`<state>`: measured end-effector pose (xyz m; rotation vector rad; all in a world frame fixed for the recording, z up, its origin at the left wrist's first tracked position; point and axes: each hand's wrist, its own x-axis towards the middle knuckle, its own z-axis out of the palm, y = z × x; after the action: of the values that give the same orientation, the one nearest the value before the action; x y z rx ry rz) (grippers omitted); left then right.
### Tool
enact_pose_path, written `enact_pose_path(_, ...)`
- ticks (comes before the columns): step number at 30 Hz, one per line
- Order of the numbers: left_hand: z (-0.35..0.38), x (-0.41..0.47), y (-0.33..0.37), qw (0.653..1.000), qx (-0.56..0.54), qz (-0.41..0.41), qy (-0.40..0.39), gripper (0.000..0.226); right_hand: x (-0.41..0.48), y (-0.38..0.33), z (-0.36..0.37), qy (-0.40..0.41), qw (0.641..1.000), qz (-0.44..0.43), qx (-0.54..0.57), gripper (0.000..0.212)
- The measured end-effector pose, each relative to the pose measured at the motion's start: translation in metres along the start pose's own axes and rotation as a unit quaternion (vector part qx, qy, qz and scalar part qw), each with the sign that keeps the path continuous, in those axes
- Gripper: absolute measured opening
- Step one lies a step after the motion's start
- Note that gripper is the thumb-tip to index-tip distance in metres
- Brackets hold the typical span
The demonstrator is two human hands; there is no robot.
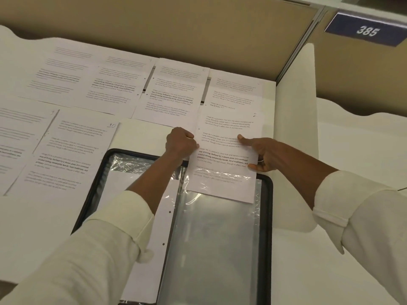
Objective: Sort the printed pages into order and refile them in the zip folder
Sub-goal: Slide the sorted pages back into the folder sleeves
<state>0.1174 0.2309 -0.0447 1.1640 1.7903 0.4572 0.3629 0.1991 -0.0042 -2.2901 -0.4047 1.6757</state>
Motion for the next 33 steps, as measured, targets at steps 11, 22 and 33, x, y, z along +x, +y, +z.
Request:
enact_pose_path(11, -0.019, 0.006, -0.014, 0.981, 0.121, 0.020, -0.149, 0.031, 0.011, 0.014, -0.006, 0.053, 0.996, -0.057, 0.050, 0.020)
enact_pose_path(22, -0.021, -0.002, -0.009, 0.983, 0.128, 0.025, -0.126, 0.033, 0.040, 0.013, -0.016, 0.086, 0.986, -0.139, -0.018, 0.025)
enact_pose_path(33, -0.030, 0.002, -0.010, 0.994, 0.040, 0.006, -0.100, 0.032, 0.044, -0.006, -0.005, 0.114, 0.973, -0.195, -0.047, 0.048)
